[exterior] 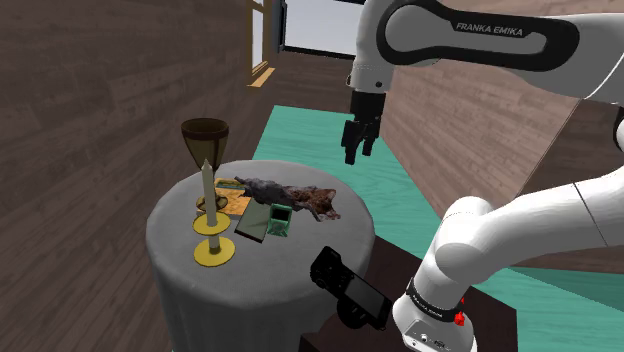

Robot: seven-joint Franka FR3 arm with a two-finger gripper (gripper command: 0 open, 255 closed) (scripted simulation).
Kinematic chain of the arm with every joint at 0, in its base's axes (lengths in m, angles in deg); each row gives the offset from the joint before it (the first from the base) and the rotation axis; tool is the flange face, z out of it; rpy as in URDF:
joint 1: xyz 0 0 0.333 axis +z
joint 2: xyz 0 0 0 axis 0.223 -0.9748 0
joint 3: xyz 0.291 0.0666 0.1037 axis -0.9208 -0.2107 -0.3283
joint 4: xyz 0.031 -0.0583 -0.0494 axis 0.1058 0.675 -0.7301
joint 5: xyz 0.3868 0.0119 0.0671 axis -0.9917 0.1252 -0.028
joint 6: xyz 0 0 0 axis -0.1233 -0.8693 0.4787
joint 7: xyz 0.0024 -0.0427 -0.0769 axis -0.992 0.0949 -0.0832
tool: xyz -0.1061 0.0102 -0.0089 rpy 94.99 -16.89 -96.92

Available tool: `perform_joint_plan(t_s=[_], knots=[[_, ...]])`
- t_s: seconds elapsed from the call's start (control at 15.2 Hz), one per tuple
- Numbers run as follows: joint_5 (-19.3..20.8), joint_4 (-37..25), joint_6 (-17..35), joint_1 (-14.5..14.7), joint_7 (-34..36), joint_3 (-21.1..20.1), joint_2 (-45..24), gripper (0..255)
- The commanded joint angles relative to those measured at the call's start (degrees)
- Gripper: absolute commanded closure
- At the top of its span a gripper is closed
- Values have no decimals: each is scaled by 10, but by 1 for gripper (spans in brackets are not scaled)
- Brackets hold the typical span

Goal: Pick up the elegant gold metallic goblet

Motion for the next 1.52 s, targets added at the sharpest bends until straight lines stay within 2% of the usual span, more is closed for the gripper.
perform_joint_plan(t_s=[0.0,0.73,1.12,1.45], knots=[[0,0,0,0,0,0,0,0],[-39,-180,73,16,31,-28,-233,0],[-49,-314,78,23,48,-40,-361,0],[-52,-453,63,31,66,-48,-474,0]])
